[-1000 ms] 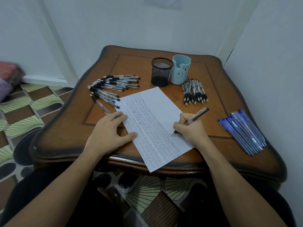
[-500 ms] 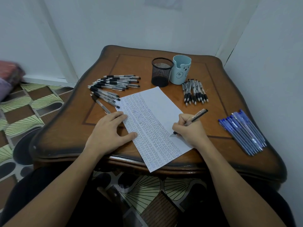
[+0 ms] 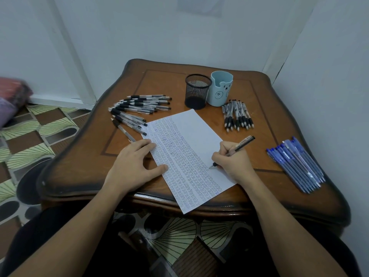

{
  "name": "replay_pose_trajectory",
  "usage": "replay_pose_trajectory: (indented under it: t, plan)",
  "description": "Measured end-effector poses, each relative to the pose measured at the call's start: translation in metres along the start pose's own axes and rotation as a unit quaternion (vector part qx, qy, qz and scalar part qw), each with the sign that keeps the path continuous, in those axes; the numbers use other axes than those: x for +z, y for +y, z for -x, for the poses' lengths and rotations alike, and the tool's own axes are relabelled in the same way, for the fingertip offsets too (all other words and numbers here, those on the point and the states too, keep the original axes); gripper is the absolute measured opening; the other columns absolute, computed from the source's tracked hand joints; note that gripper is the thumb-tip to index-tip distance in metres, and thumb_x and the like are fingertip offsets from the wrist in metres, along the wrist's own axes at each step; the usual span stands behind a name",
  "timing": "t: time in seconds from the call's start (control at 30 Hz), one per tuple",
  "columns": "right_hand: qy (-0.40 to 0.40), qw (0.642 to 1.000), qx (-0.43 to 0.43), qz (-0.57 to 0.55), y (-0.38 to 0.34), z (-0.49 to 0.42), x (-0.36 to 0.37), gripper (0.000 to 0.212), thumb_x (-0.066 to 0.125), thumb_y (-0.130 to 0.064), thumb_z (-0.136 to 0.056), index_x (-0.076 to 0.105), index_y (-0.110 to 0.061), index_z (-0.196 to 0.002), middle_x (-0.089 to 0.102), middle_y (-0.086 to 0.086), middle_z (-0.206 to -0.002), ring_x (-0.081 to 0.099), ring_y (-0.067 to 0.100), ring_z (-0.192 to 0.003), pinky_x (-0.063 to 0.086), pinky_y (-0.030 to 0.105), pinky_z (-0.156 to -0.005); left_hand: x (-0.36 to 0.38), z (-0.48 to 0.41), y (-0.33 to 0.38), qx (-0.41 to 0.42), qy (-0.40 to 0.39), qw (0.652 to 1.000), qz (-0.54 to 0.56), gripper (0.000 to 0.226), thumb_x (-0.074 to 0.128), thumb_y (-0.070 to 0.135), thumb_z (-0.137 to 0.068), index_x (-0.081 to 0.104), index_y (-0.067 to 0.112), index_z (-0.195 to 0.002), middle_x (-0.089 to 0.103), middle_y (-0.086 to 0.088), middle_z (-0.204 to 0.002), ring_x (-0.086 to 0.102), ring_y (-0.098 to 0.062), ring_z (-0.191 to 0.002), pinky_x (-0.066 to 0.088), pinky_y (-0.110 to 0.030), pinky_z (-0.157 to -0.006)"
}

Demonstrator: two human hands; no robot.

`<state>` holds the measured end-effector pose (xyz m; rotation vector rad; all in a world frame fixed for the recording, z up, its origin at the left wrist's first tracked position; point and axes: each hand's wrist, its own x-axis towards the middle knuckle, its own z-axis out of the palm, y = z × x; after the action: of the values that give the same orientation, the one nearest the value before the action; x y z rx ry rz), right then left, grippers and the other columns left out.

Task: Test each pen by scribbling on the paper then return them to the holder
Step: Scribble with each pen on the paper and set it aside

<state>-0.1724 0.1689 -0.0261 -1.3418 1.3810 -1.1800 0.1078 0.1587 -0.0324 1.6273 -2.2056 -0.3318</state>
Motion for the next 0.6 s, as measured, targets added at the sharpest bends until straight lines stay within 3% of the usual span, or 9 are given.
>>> replay_pose_trajectory:
  t: [0.43,0.6]
  plan:
    - [0.009,1.0,-0.003,0.013,0.002,-0.002,-0.001,0.053,0.061,0.012,-0.078,0.036,-0.022,-0.046,0.032,-0.003,-0.048,0.035,0.01,-0.045,0.036,0.022,-0.046,0.0,-0.001,-0.001,0.001,0.0,1.0,0.0,0.096,0.038,0.086,-0.065,0.048,0.027,-0.14,0.04,0.009,-0.148,0.032,-0.01,-0.135,0.022,-0.033,-0.113]
    - [0.056,0.994,0.022,-0.086,0.001,-0.009,-0.008,0.055,0.056,0.013,-0.086,0.041,-0.023,-0.047,0.043,0.0,-0.049,0.045,0.012,-0.044,0.038,0.023,-0.041,0.0,0.001,0.0,-0.001,0.006,1.0,0.006,0.097,0.038,0.085,-0.064,0.05,0.025,-0.139,0.042,0.008,-0.147,0.033,-0.011,-0.135,0.021,-0.034,-0.113]
